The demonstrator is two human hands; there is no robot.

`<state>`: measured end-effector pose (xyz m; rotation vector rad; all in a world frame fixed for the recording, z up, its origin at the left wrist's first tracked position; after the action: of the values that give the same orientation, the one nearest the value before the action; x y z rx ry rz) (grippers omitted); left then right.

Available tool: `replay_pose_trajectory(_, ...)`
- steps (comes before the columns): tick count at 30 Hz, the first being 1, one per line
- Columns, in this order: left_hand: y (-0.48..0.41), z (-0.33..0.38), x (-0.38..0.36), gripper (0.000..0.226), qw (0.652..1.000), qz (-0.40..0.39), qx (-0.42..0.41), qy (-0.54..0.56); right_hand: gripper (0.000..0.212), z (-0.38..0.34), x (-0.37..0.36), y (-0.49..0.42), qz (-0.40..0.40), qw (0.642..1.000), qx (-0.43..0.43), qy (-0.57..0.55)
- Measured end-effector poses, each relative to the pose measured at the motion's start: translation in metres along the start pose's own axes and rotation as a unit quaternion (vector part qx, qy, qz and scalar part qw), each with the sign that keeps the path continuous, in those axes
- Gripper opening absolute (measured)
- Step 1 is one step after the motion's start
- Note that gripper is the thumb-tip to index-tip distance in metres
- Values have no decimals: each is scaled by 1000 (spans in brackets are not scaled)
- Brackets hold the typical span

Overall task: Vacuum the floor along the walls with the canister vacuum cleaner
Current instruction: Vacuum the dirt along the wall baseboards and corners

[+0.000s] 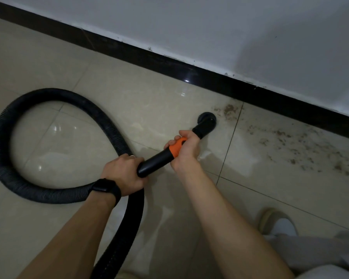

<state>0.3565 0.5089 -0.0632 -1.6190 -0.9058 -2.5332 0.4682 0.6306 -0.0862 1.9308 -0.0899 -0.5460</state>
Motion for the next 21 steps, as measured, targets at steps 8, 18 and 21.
replay_pose_trajectory(8,-11,14,5,16,1000,2,13,16,13,-19,-8,-9,-20,999,15,36)
replay_pose_trajectory(18,8,4,-14,35,997,-65,-29,-31,13,16,37,7,10,1000,-2,-28)
replay_pose_trajectory(21,9,6,-22,42,996,-67,-44,-42,16,14,45,11,13,999,-1,-38)
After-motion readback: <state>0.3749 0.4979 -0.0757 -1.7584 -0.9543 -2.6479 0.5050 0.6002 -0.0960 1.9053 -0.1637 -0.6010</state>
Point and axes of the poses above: each hand's wrist, its own y-axis away from the middle knuckle, its own x-axis out of the back of the hand, z = x × y, the point moved 1 cm from there along -y, towards the middle knuckle, and after that the axes turned 9 degrees about y, right-handed, at the moved point
